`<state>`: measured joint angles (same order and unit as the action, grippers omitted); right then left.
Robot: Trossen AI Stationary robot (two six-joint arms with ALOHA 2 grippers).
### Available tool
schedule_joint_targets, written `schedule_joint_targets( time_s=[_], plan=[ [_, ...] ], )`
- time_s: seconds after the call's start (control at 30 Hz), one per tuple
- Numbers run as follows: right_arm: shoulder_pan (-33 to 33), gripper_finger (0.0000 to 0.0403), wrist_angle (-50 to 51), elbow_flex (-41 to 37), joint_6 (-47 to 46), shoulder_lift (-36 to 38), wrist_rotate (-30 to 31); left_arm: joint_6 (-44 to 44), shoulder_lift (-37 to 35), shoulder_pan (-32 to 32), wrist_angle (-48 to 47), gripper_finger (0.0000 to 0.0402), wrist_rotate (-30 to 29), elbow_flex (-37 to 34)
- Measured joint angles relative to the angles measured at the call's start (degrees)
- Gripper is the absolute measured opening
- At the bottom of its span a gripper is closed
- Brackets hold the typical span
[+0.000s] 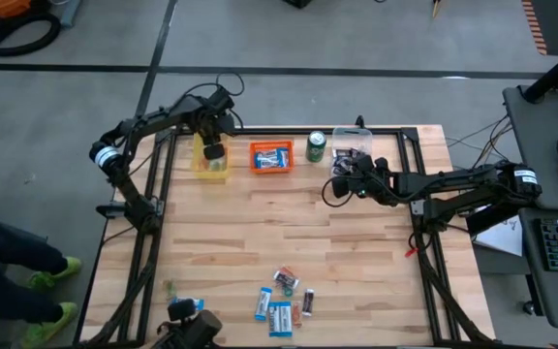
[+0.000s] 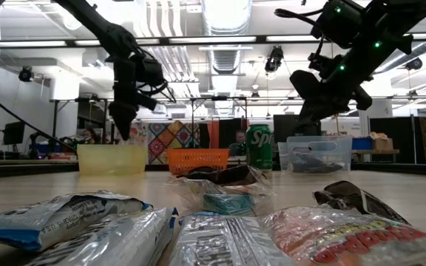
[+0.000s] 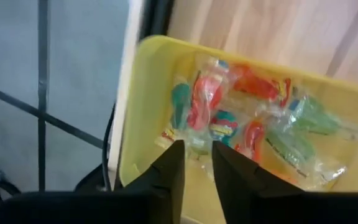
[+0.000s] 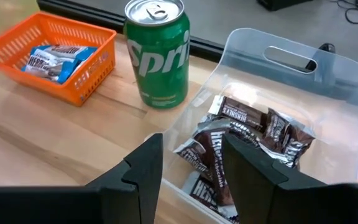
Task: Organize candy in baskets
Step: Put the brown chocolate into the transparent bin
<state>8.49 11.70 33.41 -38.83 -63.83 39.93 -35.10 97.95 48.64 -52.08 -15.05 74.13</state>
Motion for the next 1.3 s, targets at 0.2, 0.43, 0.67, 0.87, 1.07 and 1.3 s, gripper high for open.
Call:
schedule_joint_targets(
  time_s=[0.2, 0.43, 0.67, 0.87, 1.07, 1.3],
  plan=[
    [0.0, 0.0153, 0.1, 0.2, 1.3, 0.1, -6.8, 11.7, -0.2, -0.4, -6.6, 0.0094, 2.7, 4.4],
    [-1.5, 0.0153, -5.3, 1.7, 5.3, 0.0, -36.9, 23.9, -5.8, -5.6, -5.8, 0.0089, 22.0, 2.7],
    [-12.4, 0.0153, -12.3, 1.8, 5.4, 0.0, -41.4, 30.0, -17.4, -22.4, 7.1, 0.0084, 23.4, -8.2],
    [-21.7, 0.0153, -17.1, 1.8, 2.6, 0.0, -35.4, 38.1, -26.1, -40.2, 20.5, 0.0084, 20.5, -19.4],
    [-28.6, 0.0153, -18.0, 2.2, -0.9, -0.1, -26.4, 45.6, -30.1, -56.4, 29.8, 0.0084, 9.8, -26.9],
    [-33.4, 0.0153, -18.1, 7.3, -2.3, -6.9, -21.4, 50.7, -30.5, -68.8, 31.2, 0.0084, -0.3, -28.0]
  ],
)
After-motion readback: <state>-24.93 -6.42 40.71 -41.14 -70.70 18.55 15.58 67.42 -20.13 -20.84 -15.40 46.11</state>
